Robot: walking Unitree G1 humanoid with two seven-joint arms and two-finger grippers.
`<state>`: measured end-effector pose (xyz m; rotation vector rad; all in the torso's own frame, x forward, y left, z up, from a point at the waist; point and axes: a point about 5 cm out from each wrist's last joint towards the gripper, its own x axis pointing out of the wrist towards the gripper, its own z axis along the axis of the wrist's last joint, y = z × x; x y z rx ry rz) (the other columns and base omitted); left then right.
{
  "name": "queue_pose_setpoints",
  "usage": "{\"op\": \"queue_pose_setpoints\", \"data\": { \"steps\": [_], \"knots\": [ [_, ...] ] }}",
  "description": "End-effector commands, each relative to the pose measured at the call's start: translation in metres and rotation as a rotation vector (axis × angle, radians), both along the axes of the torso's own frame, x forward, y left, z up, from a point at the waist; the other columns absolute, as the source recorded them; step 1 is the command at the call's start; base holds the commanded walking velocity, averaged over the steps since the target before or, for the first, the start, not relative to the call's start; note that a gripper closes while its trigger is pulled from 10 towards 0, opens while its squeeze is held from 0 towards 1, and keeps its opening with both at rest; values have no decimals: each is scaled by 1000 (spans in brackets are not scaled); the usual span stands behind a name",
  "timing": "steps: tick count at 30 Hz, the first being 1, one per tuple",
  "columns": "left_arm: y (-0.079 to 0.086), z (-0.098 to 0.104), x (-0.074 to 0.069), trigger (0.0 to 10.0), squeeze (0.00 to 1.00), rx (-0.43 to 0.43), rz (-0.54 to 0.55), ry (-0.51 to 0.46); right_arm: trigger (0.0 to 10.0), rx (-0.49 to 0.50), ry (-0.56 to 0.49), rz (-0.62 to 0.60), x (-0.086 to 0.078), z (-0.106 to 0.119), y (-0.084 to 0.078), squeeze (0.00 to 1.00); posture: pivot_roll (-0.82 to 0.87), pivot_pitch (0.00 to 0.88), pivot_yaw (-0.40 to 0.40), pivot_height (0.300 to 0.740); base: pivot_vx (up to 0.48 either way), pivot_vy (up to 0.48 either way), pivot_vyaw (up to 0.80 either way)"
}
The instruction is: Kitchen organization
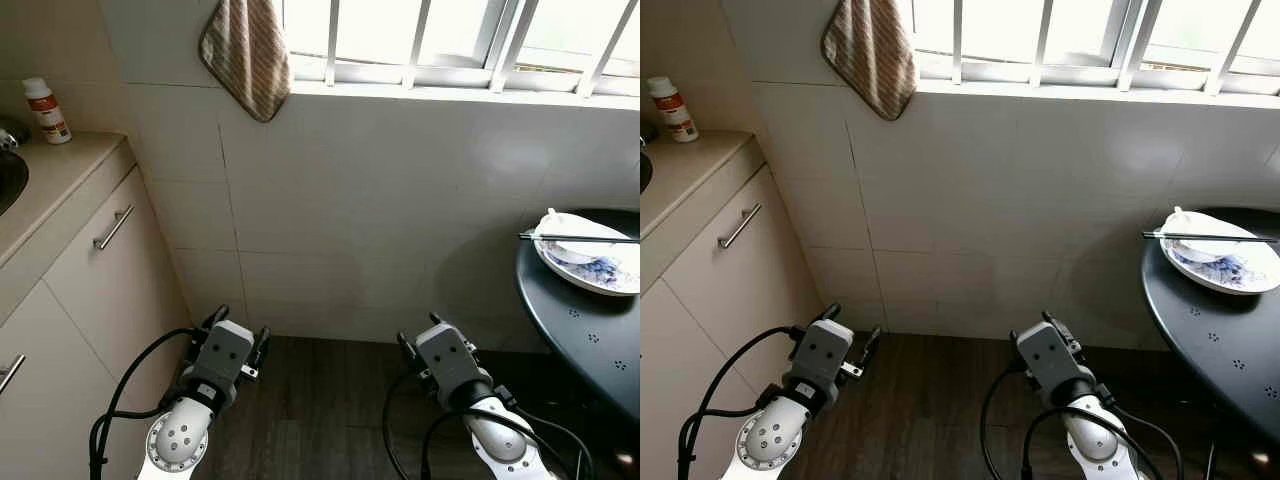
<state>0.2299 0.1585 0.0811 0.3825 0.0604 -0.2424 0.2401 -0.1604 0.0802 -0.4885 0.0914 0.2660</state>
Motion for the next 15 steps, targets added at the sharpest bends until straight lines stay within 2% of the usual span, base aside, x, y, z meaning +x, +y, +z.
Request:
{"op": "queue_pose_setpoints", "data": {
  "steps": [1, 15],
  "knots": [
    [1, -16, 0, 10000, 0, -89, 100, 150, 10000, 259, 99, 52, -8, -8, 8, 0, 20, 0, -17, 740, 0, 0, 0],
    [0, -13, 1, 10000, 0, -107, 105, 133, 10000, 221, 82, 27, -5, -4, 2, 0, 20, 0, -27, 740, 0, 0, 0]
  ]
}}
